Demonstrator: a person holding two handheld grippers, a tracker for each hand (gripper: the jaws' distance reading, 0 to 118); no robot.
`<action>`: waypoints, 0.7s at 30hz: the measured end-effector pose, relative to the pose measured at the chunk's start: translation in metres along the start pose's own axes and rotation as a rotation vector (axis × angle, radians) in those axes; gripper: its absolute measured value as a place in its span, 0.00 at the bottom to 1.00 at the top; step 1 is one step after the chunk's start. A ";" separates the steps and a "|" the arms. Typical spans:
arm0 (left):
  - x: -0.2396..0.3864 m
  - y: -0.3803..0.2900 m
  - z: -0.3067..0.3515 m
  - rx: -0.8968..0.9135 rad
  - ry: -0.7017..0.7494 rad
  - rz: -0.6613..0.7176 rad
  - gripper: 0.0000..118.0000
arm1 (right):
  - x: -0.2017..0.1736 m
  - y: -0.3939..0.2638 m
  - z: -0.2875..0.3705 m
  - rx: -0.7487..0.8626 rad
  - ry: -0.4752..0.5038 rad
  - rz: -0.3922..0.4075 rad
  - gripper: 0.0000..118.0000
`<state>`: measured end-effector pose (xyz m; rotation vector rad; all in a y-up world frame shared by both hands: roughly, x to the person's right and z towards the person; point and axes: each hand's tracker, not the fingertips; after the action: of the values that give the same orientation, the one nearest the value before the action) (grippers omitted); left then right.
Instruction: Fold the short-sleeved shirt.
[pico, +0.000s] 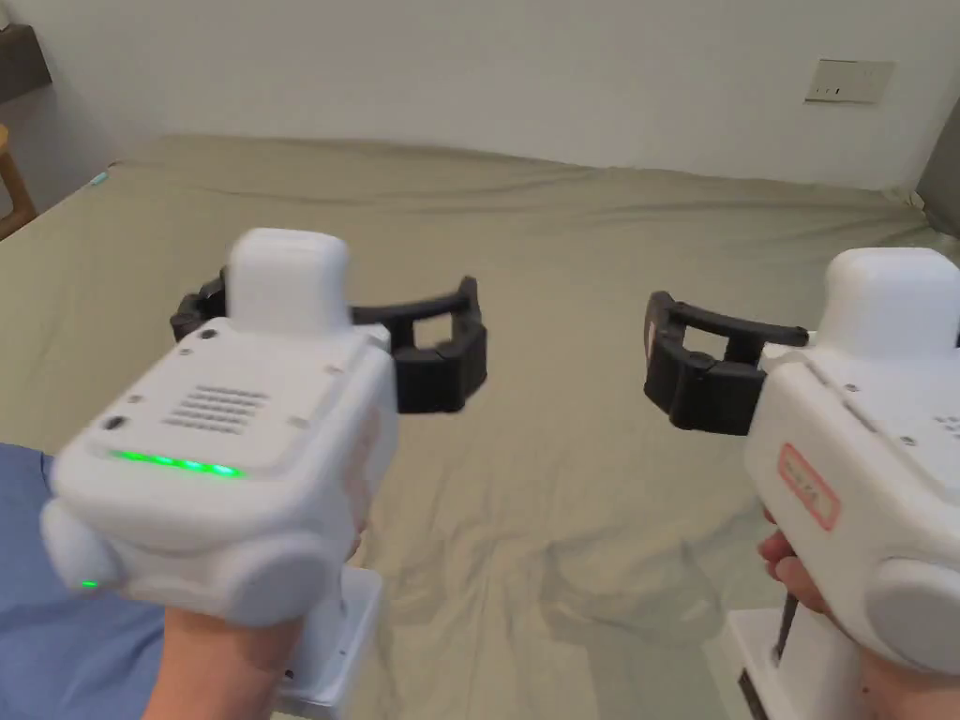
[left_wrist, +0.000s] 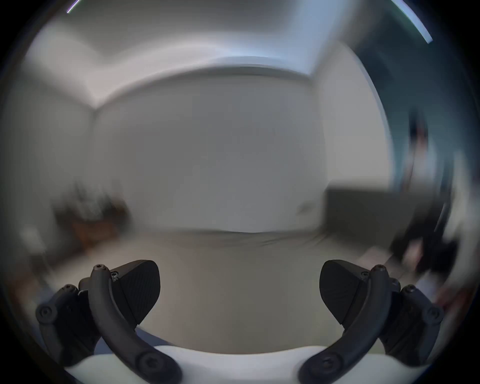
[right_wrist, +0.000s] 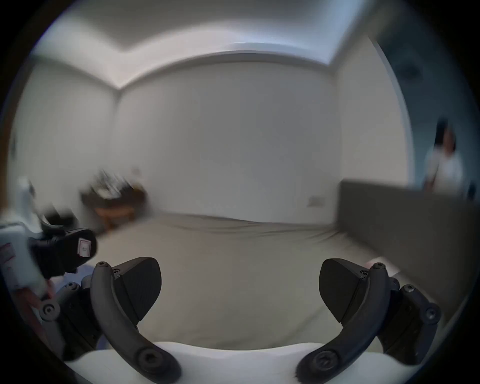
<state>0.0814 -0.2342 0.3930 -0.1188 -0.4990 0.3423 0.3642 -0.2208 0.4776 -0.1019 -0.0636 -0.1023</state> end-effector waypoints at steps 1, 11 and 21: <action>-0.006 0.002 0.004 0.025 -0.034 0.110 1.00 | 0.000 -0.002 0.002 0.020 0.008 -0.031 1.00; 0.049 -0.030 0.004 0.180 0.282 -0.650 1.00 | -0.016 -0.010 -0.004 0.036 -0.154 0.166 1.00; 0.048 -0.027 -0.002 0.080 0.257 -0.520 1.00 | -0.027 -0.011 0.006 0.071 -0.228 0.335 1.00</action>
<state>0.1294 -0.2429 0.4183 0.0467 -0.2466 -0.1619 0.3357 -0.2283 0.4825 -0.0515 -0.2758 0.2467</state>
